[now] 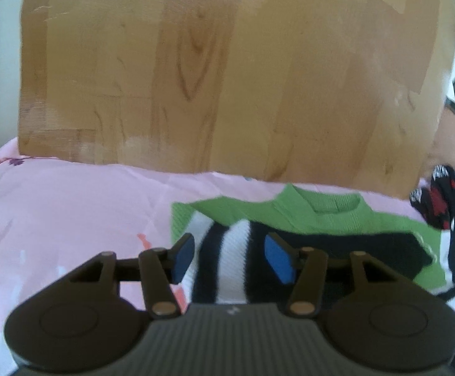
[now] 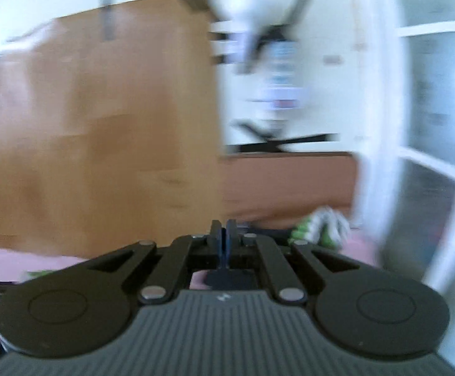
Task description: Fold small clothes
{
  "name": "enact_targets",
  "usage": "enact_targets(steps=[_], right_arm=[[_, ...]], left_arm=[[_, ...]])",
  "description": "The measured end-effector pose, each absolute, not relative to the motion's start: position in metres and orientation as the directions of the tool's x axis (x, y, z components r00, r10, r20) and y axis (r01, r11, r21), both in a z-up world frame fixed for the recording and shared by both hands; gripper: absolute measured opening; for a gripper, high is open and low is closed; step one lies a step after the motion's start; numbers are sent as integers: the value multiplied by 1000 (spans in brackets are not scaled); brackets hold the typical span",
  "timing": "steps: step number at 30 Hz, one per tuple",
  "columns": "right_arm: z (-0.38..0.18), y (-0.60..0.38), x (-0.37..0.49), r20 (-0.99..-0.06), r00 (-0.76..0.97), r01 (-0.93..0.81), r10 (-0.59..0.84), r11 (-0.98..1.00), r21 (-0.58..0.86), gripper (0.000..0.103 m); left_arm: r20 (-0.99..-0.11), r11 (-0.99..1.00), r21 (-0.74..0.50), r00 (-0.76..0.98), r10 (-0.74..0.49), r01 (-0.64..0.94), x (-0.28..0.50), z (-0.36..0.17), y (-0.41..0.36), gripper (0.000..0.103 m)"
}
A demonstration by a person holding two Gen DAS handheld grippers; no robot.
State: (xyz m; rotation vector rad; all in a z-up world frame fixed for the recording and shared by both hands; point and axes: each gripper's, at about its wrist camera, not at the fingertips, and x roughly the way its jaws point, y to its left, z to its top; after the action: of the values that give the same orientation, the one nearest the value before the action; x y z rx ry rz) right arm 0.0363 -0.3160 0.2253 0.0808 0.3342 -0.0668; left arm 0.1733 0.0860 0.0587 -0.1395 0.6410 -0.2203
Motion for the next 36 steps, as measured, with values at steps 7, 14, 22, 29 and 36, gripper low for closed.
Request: enact_targets(steps=[7,14,22,29,36], right_arm=[[229,-207,110,-408,862,-242,301,951,190,5],[201,-148,173,-504,721,-357,475,879,317,13],[165,-246,165,-551,808,-136,210,976,172,26],[76,-271,189,-693,720,5,33,999,53,54],[51,-283,203,-656,734,163,-175,983,-80,2]], left_arm=[[-556,954,-283,795,-244,95,177,67,117,51],[-567,935,-344,775,-280,86,182,65,132,51],[-597,935,-325,736,-319,141,184,59,118,55],[-642,941,-263,690,-335,212,186,49,99,48],[-678,951,-240,668,-308,194,189,38,93,16]])
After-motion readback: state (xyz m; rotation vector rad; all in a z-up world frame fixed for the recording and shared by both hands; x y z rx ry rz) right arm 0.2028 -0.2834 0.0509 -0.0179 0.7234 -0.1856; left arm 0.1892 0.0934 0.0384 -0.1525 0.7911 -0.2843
